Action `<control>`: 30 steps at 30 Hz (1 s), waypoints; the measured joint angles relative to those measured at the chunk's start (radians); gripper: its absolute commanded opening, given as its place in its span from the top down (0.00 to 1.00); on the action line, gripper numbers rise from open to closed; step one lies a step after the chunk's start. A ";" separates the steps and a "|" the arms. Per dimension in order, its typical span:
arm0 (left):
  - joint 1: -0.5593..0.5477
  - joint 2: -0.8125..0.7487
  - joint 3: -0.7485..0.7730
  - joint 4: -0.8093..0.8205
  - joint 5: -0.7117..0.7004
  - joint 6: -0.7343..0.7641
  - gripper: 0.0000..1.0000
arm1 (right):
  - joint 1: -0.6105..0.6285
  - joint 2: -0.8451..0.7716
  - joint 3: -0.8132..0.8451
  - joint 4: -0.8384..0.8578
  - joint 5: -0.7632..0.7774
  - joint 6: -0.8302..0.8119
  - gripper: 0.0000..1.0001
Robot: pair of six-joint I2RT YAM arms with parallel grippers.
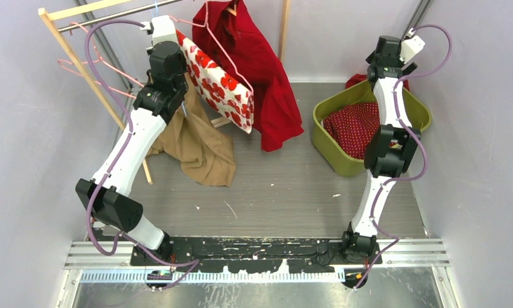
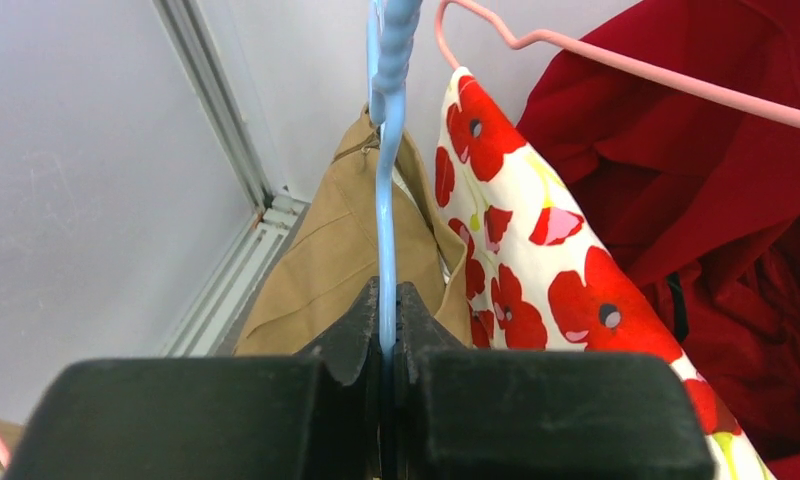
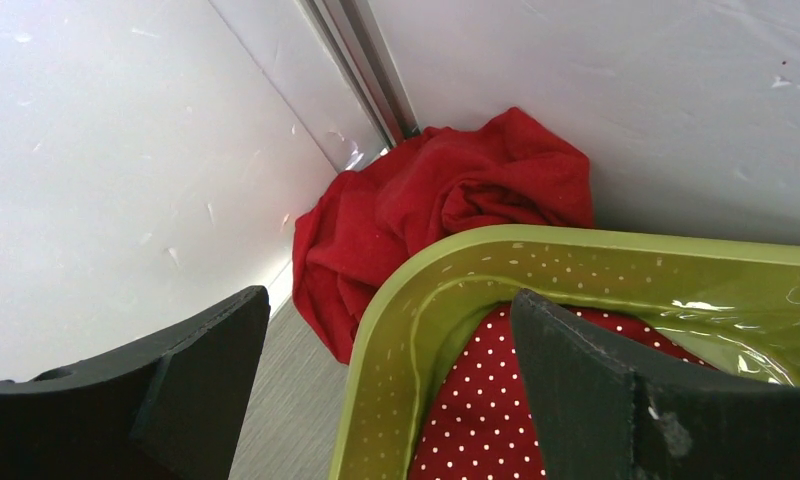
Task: Remove the skirt from the hanger
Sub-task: Pick up the hanger from the clothesline.
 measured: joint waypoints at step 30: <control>-0.001 -0.076 -0.245 0.490 0.041 0.210 1.00 | -0.001 -0.002 -0.056 0.021 -0.016 0.000 0.07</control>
